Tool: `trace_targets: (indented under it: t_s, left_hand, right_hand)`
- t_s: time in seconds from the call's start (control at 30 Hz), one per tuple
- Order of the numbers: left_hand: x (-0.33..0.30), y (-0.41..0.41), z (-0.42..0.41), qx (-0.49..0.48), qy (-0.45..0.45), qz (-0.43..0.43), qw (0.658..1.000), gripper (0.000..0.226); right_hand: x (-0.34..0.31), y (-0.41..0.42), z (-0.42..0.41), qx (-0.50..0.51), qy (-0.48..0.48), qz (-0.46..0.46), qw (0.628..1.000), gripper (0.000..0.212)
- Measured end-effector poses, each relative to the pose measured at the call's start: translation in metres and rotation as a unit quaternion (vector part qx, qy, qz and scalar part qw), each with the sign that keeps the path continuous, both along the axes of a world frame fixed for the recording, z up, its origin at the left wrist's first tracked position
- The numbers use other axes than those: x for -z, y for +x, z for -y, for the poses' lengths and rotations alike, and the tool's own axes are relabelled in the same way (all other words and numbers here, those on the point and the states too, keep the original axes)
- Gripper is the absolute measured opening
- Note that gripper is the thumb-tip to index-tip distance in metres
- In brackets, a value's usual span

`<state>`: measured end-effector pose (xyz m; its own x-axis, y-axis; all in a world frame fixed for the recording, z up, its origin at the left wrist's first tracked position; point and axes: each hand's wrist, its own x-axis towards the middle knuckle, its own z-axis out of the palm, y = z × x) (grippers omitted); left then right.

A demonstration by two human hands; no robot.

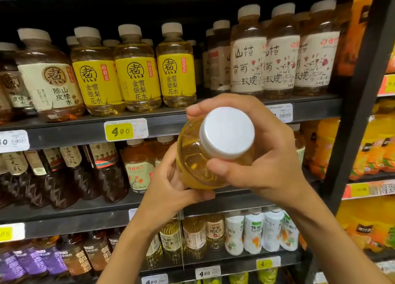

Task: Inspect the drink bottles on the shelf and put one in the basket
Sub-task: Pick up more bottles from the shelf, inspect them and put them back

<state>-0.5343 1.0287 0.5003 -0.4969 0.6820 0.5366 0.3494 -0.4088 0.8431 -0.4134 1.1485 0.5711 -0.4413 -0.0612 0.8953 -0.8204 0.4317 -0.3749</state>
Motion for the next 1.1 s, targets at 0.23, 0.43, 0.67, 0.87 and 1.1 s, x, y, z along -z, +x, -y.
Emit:
trace_targets:
  t_s: [0.23,0.43,0.67,0.87,1.1]
  left_hand:
    - [0.007,0.011,-0.001,-0.041,-0.013,-0.039,0.998,0.075]
    - [0.013,0.018,-0.007,-0.118,-0.009,-0.095,0.988,0.083]
    - [0.014,0.022,-0.005,-0.06,-0.022,-0.049,0.997,0.053]
    - [0.011,0.032,-0.003,0.036,-0.095,0.051,0.994,0.066]
    - [0.005,0.031,-0.004,0.048,-0.157,0.071,0.984,0.095]
  right_hand:
    - [-0.001,-0.007,-0.006,-0.008,-0.059,0.02,0.998,0.043]
    - [0.002,-0.015,-0.009,-0.036,-0.173,0.092,0.98,0.042]
    - [-0.01,-0.019,-0.019,-0.04,-0.223,0.152,0.962,0.033]
    - [-0.014,-0.032,-0.031,-0.144,-0.295,0.251,0.911,0.043]
    - [-0.01,-0.046,-0.036,-0.134,-0.387,0.333,0.849,0.047]
